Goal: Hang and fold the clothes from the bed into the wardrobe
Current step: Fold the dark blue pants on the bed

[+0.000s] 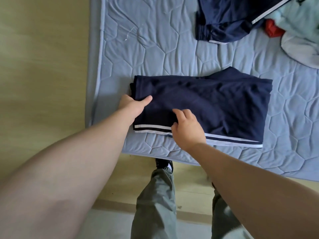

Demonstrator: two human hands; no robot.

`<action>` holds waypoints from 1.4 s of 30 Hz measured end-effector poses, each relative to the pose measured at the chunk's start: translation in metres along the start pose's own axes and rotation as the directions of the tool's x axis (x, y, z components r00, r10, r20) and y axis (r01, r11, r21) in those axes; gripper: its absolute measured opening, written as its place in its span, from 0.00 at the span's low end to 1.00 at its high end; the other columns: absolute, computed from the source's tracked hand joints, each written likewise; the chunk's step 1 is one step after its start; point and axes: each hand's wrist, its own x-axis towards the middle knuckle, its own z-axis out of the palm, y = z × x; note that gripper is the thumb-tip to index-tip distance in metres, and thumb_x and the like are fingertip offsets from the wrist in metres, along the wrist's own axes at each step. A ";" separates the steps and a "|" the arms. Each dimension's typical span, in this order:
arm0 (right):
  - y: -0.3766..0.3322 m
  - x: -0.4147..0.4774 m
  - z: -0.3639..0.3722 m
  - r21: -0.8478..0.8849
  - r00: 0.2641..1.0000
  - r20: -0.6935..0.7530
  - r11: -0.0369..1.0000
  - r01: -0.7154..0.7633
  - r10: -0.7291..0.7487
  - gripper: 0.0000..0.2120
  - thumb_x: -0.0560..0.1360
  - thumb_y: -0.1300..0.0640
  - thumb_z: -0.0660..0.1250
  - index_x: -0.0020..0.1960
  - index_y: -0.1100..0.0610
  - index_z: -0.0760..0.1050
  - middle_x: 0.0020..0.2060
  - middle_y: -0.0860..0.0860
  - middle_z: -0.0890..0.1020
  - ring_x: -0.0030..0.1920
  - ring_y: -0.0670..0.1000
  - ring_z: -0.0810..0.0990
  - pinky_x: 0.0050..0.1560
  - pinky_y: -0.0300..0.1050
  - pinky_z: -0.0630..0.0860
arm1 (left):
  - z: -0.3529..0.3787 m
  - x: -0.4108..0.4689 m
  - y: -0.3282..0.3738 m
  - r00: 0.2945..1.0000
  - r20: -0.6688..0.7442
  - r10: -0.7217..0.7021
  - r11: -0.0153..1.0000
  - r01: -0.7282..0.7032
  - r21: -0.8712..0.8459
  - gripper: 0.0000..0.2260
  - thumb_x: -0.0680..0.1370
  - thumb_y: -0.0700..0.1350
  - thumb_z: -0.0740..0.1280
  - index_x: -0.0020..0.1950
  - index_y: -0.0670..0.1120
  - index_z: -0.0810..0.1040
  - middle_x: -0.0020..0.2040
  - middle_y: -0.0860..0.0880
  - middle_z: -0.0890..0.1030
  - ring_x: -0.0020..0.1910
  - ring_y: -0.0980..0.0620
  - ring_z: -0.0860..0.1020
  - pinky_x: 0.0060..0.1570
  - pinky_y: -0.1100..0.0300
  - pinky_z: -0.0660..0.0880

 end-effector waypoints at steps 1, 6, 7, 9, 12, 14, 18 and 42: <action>0.008 0.002 -0.004 -0.003 0.999 0.012 0.999 -0.037 0.037 0.24 0.79 0.56 0.58 0.75 0.53 0.64 0.65 0.54 0.70 0.65 0.57 0.68 0.57 0.53 0.74 | 0.001 0.000 0.000 0.999 0.017 -0.032 0.999 0.031 0.024 0.38 0.64 0.67 0.76 0.64 0.45 0.72 0.61 0.48 0.78 0.52 0.46 0.76 0.52 0.55 0.74; 0.023 0.007 -0.016 0.016 0.988 0.110 0.994 -0.108 0.106 0.24 0.81 0.52 0.57 0.76 0.45 0.60 0.66 0.51 0.68 0.65 0.54 0.68 0.49 0.50 0.75 | 0.007 -0.003 -0.001 0.999 0.028 -0.022 0.998 0.020 0.064 0.34 0.73 0.66 0.68 0.69 0.43 0.70 0.65 0.45 0.77 0.61 0.40 0.76 0.62 0.48 0.73; 0.022 0.008 -0.017 0.029 0.986 0.122 0.993 -0.115 0.111 0.24 0.81 0.52 0.57 0.76 0.45 0.59 0.66 0.51 0.68 0.65 0.54 0.69 0.49 0.50 0.75 | 0.007 -0.005 -0.002 1.000 0.018 -0.014 0.999 0.013 0.051 0.33 0.75 0.65 0.67 0.68 0.43 0.70 0.64 0.44 0.77 0.60 0.39 0.76 0.63 0.47 0.73; 0.020 0.010 -0.020 0.048 0.983 0.139 0.991 -0.128 0.120 0.24 0.81 0.51 0.56 0.76 0.44 0.60 0.66 0.51 0.68 0.64 0.55 0.70 0.51 0.50 0.76 | 0.006 -0.007 -0.003 1.000 0.002 -0.007 1.000 0.007 0.014 0.30 0.75 0.64 0.66 0.67 0.43 0.72 0.61 0.45 0.78 0.57 0.40 0.77 0.61 0.47 0.75; 0.013 0.012 -0.022 0.056 0.981 0.161 0.992 -0.116 0.106 0.23 0.82 0.50 0.56 0.76 0.44 0.61 0.66 0.51 0.68 0.63 0.56 0.71 0.54 0.52 0.76 | 0.005 -0.009 -0.007 1.000 -0.014 -0.012 0.999 0.012 -0.047 0.29 0.75 0.64 0.67 0.66 0.44 0.72 0.59 0.47 0.78 0.55 0.42 0.78 0.59 0.49 0.75; 0.009 0.014 -0.022 0.062 0.980 0.174 0.992 -0.113 0.101 0.22 0.82 0.50 0.55 0.76 0.44 0.62 0.67 0.51 0.68 0.63 0.56 0.72 0.55 0.53 0.76 | 0.007 -0.011 -0.007 0.998 -0.062 -0.018 0.995 0.012 -0.101 0.30 0.73 0.63 0.70 0.66 0.45 0.71 0.60 0.48 0.78 0.57 0.43 0.78 0.60 0.49 0.75; 0.001 0.021 -0.022 0.033 0.992 0.088 0.995 -0.092 0.089 0.20 0.82 0.52 0.56 0.73 0.49 0.65 0.67 0.53 0.68 0.62 0.57 0.72 0.53 0.51 0.74 | 0.013 -0.015 -0.008 0.973 -0.218 -0.070 0.989 0.040 -0.140 0.36 0.67 0.63 0.76 0.65 0.43 0.70 0.64 0.46 0.76 0.61 0.42 0.77 0.62 0.47 0.75; -0.115 0.142 -0.007 -0.102 0.993 0.093 0.991 0.086 -0.076 0.14 0.81 0.54 0.57 0.65 0.55 0.70 0.61 0.55 0.70 0.50 0.60 0.75 0.49 0.51 0.71 | -0.018 -0.024 -0.080 0.985 0.170 -0.011 0.953 0.062 -0.297 0.07 0.73 0.45 0.75 0.38 0.47 0.79 0.36 0.50 0.82 0.33 0.50 0.79 0.25 0.65 0.73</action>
